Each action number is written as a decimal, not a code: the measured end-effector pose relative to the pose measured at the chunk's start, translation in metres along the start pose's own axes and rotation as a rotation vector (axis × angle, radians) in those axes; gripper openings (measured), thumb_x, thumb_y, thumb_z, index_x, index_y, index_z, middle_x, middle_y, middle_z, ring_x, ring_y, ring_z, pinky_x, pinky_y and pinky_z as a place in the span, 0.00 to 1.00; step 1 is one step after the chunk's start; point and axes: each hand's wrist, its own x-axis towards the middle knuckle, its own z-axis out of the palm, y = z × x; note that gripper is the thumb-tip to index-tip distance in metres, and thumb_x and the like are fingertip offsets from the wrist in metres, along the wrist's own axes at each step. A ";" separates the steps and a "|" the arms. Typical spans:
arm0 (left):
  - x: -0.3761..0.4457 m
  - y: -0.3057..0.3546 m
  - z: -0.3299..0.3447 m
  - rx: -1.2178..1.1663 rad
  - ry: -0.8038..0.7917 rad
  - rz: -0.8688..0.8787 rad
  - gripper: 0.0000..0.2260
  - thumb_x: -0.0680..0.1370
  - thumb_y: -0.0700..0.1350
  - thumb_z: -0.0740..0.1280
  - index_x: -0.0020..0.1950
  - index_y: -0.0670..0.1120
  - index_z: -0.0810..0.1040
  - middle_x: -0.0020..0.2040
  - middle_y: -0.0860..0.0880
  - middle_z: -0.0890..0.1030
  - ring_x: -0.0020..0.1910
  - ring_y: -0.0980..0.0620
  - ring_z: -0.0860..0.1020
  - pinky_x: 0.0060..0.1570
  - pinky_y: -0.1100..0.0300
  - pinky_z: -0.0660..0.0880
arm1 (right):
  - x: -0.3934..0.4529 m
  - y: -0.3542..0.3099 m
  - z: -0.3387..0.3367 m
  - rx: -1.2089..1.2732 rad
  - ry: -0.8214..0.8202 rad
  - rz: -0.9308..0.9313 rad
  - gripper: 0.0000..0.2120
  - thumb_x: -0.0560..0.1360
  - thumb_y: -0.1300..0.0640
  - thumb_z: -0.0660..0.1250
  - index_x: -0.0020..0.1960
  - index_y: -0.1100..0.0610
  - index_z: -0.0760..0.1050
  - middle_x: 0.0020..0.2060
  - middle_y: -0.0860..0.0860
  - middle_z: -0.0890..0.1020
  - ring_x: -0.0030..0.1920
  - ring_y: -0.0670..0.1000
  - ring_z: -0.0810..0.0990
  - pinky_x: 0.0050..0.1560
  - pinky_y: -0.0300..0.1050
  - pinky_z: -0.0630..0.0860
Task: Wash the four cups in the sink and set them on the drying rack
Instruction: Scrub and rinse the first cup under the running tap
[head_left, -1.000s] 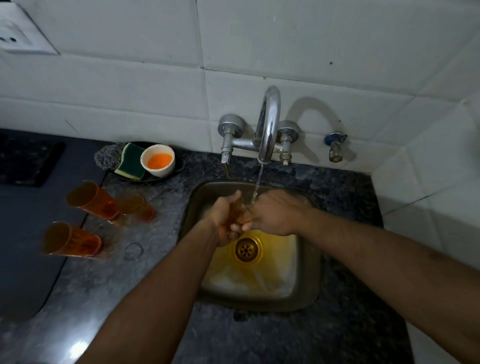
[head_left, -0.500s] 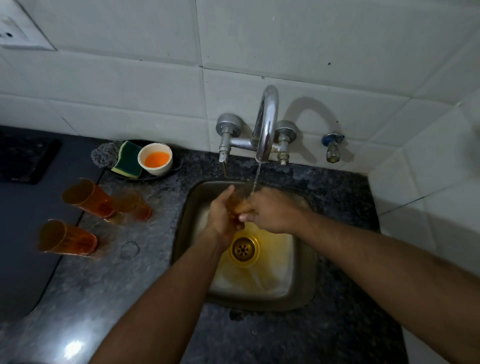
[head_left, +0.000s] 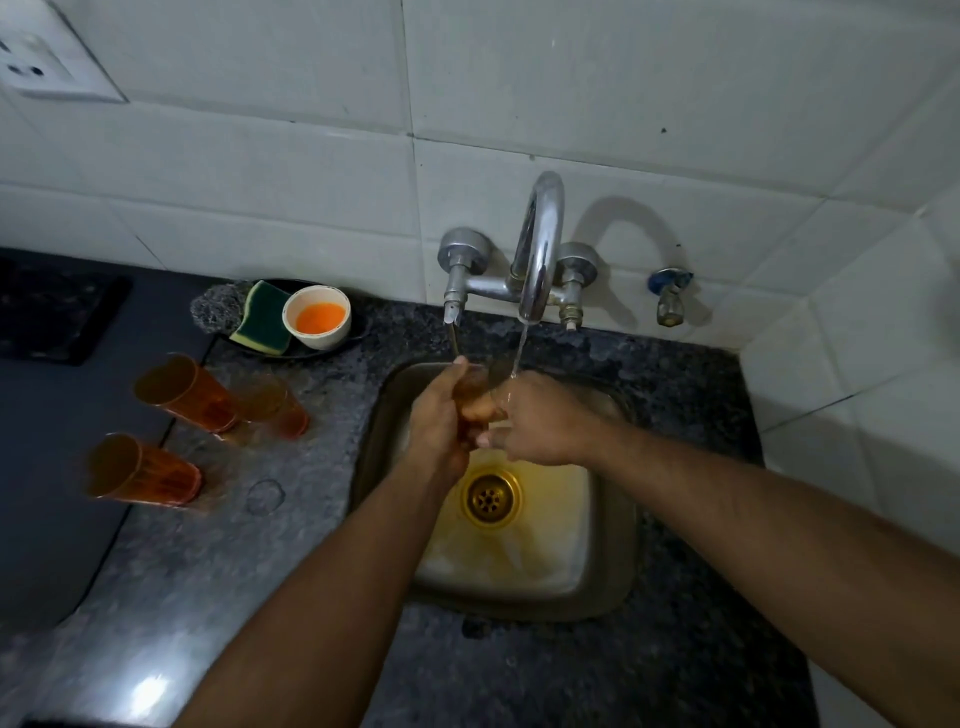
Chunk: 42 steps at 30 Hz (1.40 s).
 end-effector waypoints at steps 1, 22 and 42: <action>-0.001 0.003 -0.004 0.086 -0.043 -0.122 0.20 0.81 0.62 0.66 0.45 0.46 0.83 0.35 0.45 0.79 0.25 0.51 0.71 0.25 0.62 0.66 | 0.000 0.002 0.000 -0.255 -0.031 -0.023 0.06 0.80 0.48 0.71 0.49 0.50 0.81 0.42 0.45 0.82 0.41 0.48 0.83 0.44 0.48 0.80; -0.001 0.001 0.001 0.014 0.051 0.010 0.20 0.81 0.60 0.68 0.48 0.42 0.84 0.41 0.41 0.80 0.31 0.46 0.75 0.29 0.59 0.71 | 0.002 -0.001 -0.003 -0.033 0.024 -0.040 0.04 0.79 0.52 0.72 0.52 0.50 0.83 0.44 0.45 0.85 0.39 0.45 0.83 0.43 0.47 0.83; -0.011 0.008 0.006 0.172 0.080 0.084 0.18 0.82 0.60 0.67 0.44 0.45 0.81 0.32 0.49 0.74 0.29 0.52 0.69 0.26 0.60 0.64 | -0.004 -0.006 0.001 0.357 0.011 0.134 0.10 0.84 0.50 0.67 0.61 0.51 0.83 0.50 0.48 0.86 0.42 0.50 0.88 0.41 0.47 0.84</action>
